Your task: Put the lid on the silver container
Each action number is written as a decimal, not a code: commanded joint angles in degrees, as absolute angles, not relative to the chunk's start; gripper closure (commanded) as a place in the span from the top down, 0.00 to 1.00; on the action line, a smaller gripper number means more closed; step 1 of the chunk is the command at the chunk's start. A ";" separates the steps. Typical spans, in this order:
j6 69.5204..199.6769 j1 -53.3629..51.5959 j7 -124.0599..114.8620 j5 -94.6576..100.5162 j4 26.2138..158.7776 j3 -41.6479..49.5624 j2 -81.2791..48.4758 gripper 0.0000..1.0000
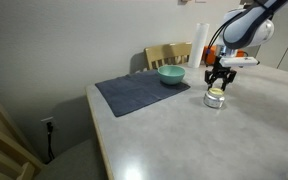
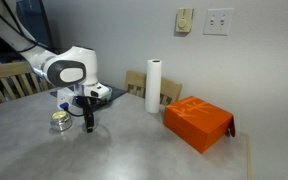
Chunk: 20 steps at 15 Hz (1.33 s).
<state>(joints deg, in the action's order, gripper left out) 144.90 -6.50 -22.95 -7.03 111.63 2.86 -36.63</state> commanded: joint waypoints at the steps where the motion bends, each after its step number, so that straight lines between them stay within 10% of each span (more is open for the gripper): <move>1: 142.40 -8.13 -23.99 -5.54 112.79 3.64 -34.93 0.44; 20: 136.99 -16.71 -39.37 6.98 121.66 0.54 -18.87 0.44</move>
